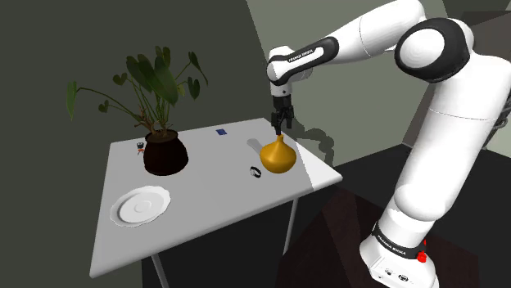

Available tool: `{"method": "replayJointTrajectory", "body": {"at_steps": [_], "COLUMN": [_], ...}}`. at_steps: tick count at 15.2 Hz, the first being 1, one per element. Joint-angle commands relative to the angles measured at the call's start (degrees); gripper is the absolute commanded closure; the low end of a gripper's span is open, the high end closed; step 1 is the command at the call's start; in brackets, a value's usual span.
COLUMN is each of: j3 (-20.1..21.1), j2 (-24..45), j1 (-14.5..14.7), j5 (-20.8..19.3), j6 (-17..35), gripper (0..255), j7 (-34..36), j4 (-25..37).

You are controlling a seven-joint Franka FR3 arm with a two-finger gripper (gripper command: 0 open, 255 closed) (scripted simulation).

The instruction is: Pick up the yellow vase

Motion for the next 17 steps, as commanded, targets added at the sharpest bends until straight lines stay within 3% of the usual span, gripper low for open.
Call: {"method": "replayJointTrajectory", "body": {"at_steps": [1,3,12,13,17], "j3": [-0.40,-0.72,-0.69,-0.69,-0.69], "j2": [4.31,8.16,10.28,10.14,10.10], "j1": [-0.45,-0.88,-0.93,-0.94,-0.94], "j5": [-0.11,-0.13,-0.02,-0.04,-0.04], "j6": [0.08,0.06,5.28,5.33,5.33], "gripper": [0,0,0,255,255], "j7": [-0.36,-0.67,-0.56,-0.57,-0.56], "j4": [4.30,8.21,5.11,4.91,4.88]}}
